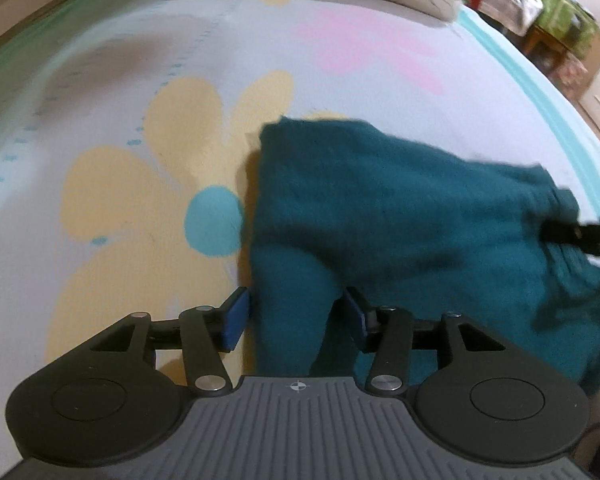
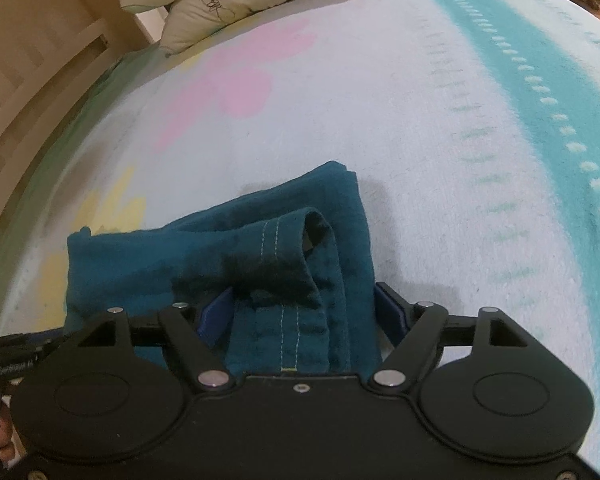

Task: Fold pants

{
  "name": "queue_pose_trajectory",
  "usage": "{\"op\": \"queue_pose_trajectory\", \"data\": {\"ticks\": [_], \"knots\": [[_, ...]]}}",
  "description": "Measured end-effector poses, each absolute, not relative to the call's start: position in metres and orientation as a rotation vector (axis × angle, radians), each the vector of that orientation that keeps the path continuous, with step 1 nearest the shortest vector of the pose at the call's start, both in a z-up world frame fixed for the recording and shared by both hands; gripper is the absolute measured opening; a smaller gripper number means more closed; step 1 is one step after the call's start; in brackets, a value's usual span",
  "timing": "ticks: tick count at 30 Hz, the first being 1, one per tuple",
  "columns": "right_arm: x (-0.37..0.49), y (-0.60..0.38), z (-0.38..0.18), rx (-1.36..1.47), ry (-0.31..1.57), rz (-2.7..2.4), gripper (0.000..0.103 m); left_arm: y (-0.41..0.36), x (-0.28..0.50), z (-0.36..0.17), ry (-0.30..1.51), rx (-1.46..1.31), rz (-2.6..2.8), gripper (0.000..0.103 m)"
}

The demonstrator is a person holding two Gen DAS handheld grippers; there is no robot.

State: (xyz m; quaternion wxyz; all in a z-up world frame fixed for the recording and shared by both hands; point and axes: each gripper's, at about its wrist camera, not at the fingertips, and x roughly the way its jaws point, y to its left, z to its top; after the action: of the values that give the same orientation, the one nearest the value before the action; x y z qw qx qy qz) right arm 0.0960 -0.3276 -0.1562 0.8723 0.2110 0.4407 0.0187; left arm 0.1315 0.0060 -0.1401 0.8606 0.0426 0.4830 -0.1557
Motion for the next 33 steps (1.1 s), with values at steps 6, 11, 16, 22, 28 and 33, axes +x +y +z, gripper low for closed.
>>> {"op": "queue_pose_trajectory", "data": {"ticks": [6, 11, 16, 22, 28, 33], "knots": [[0.094, -0.327, -0.157, 0.447, 0.932, 0.066, 0.085, -0.005, 0.135, -0.142, 1.027, 0.088, -0.354, 0.064], [0.098, -0.321, -0.159, 0.417, 0.946, 0.102, 0.095, -0.018, 0.143, -0.145, 1.035, 0.124, -0.376, 0.066], [0.098, -0.314, -0.157, 0.376, 0.950, 0.113, 0.087, -0.015, 0.148, -0.145, 1.033, 0.031, -0.339, 0.057], [0.088, -0.322, -0.148, 0.421, 0.908, 0.104, 0.034, -0.016, 0.138, -0.136, 0.975, 0.008, -0.265, 0.015], [0.072, -0.290, -0.116, 0.277, 0.855, 0.114, 0.024, -0.025, 0.115, -0.112, 0.858, 0.084, -0.215, 0.008], [0.080, -0.269, -0.080, 0.280, 0.804, 0.182, 0.024, -0.005, 0.106, -0.086, 0.780, 0.057, -0.196, 0.008]]}}
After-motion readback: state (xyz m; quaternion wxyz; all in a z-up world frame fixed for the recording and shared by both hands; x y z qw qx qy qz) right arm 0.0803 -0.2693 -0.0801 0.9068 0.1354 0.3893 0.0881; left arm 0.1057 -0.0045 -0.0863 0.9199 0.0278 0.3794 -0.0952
